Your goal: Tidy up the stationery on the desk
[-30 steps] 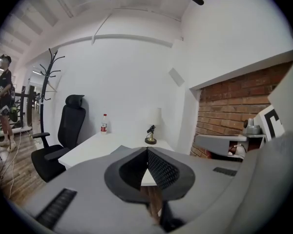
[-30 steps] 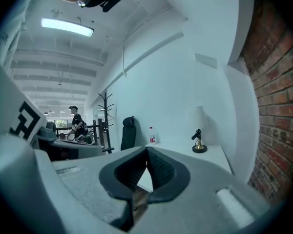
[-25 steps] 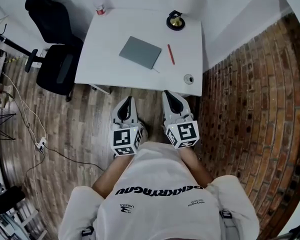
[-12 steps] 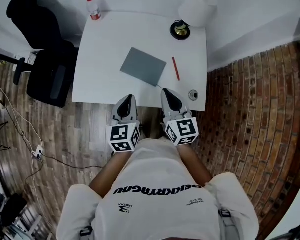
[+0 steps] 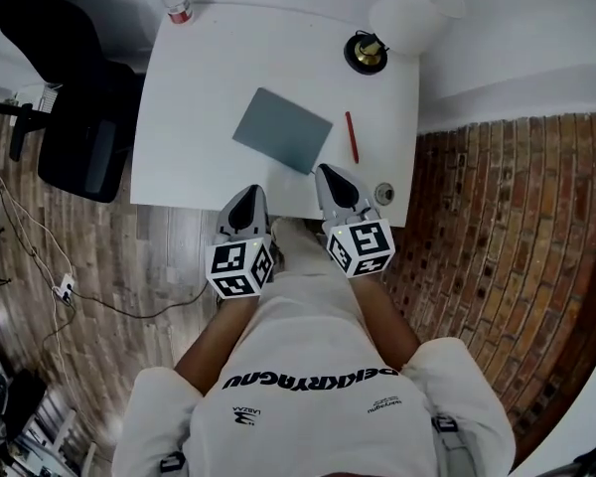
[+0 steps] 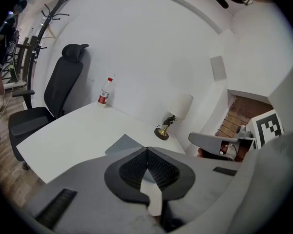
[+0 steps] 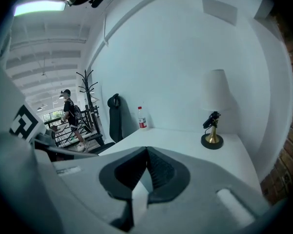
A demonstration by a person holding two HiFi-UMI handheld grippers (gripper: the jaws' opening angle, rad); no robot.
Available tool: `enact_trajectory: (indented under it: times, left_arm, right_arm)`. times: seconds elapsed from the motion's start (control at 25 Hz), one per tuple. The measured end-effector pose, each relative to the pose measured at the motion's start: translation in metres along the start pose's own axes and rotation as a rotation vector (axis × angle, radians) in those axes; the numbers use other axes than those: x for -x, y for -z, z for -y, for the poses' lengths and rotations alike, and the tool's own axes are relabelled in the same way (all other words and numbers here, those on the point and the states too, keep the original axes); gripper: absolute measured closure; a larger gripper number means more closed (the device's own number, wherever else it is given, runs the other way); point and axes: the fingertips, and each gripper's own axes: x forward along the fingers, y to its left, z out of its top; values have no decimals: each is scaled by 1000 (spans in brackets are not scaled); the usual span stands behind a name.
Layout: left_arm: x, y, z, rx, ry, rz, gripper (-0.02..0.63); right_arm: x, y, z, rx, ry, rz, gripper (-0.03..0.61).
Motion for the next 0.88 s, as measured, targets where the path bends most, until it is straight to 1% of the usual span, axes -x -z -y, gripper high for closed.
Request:
enact_trajectory:
  times: [0.16, 0.32, 0.52, 0.68, 0.76, 0.88]
  left_arm:
    - [-29, 10, -13, 67, -35, -41, 615]
    - [-53, 25, -32, 159, -75, -96, 615]
    - [-94, 42, -49, 236, -95, -149, 612]
    - [-119, 52, -58, 313, -99, -176, 570]
    - [-127, 57, -63, 362, -107, -188, 541]
    - [-137, 64, -70, 425, -123, -201, 521]
  right_arm:
    - [-35, 13, 18, -4, -50, -62, 580]
    - [-68, 23, 35, 26, -89, -135, 580]
    - [-111, 37, 57, 42, -132, -213, 577]
    - [-139, 57, 63, 68, -179, -292, 547]
    - [-150, 65, 65, 84, -193, -323, 527]
    - [-165, 72, 72, 109, -207, -359, 509]
